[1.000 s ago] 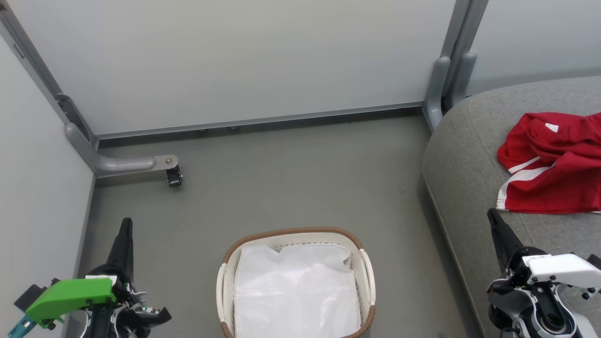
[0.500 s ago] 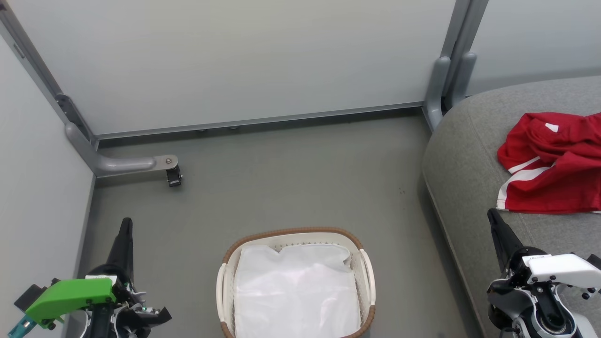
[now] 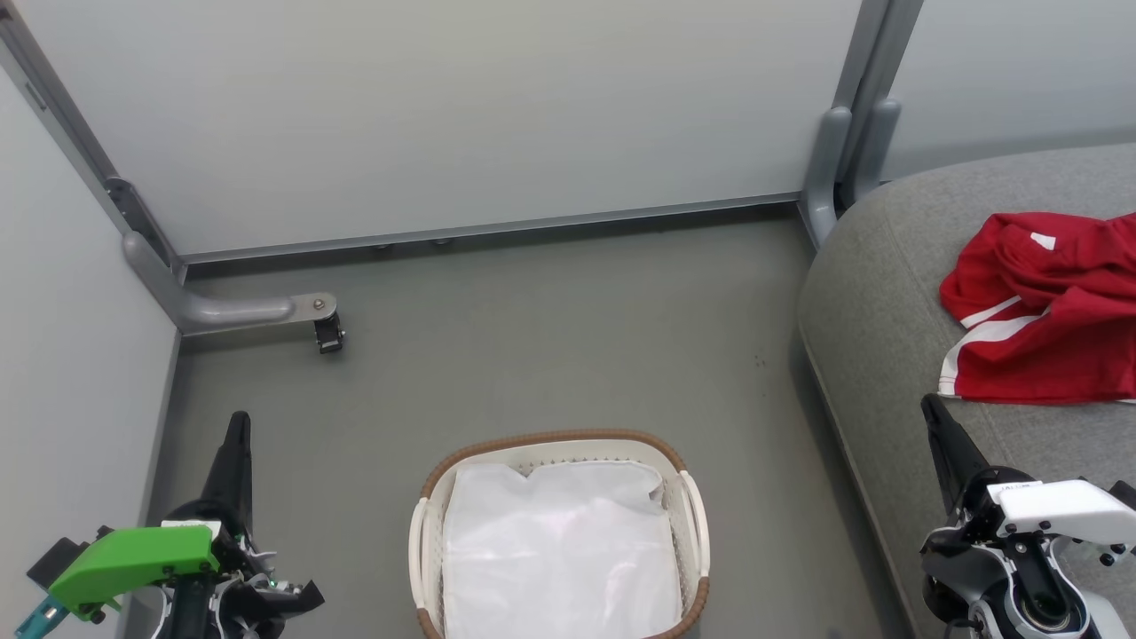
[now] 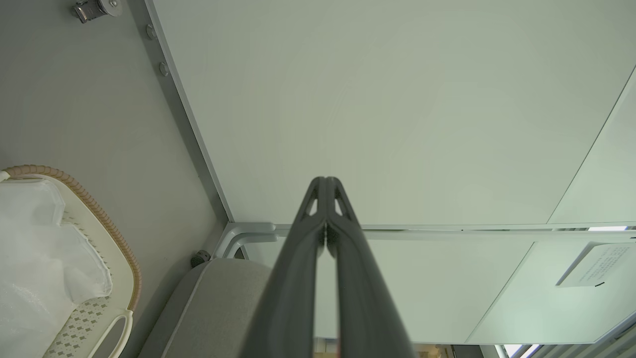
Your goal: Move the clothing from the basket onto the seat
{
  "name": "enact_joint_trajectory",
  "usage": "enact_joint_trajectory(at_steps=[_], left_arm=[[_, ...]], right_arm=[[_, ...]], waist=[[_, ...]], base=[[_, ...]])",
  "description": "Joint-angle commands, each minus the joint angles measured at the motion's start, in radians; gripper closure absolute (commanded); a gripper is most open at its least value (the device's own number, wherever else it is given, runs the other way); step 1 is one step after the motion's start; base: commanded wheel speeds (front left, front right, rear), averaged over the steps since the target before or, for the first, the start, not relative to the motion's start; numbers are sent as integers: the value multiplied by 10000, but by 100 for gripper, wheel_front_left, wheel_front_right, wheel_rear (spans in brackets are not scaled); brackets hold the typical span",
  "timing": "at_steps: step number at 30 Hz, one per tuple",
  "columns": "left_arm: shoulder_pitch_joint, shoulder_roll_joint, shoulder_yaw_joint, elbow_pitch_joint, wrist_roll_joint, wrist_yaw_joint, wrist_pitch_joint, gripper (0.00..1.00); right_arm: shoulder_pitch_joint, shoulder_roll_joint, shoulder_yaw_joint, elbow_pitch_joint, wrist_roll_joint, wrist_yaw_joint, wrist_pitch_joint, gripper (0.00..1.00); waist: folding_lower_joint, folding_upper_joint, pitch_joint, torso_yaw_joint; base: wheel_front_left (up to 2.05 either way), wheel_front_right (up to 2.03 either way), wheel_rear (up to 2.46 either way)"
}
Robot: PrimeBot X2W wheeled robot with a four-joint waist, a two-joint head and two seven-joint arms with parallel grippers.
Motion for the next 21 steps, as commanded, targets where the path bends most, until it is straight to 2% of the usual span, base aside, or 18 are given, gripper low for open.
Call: enact_joint_trajectory(at_steps=[1, 21], left_arm=[[-100, 62, 19, -19, -32, -48, 51, 100], [-100, 62, 18, -19, -33, -48, 50, 100]], right_arm=[[103, -59, -15, -41, 39, 0, 32, 100], [103, -59, -14, -41, 40, 0, 30, 100]], waist=[[0, 0, 0, 0], [0, 0, 0, 0]], base=[[0, 0, 0], [0, 0, 0]])
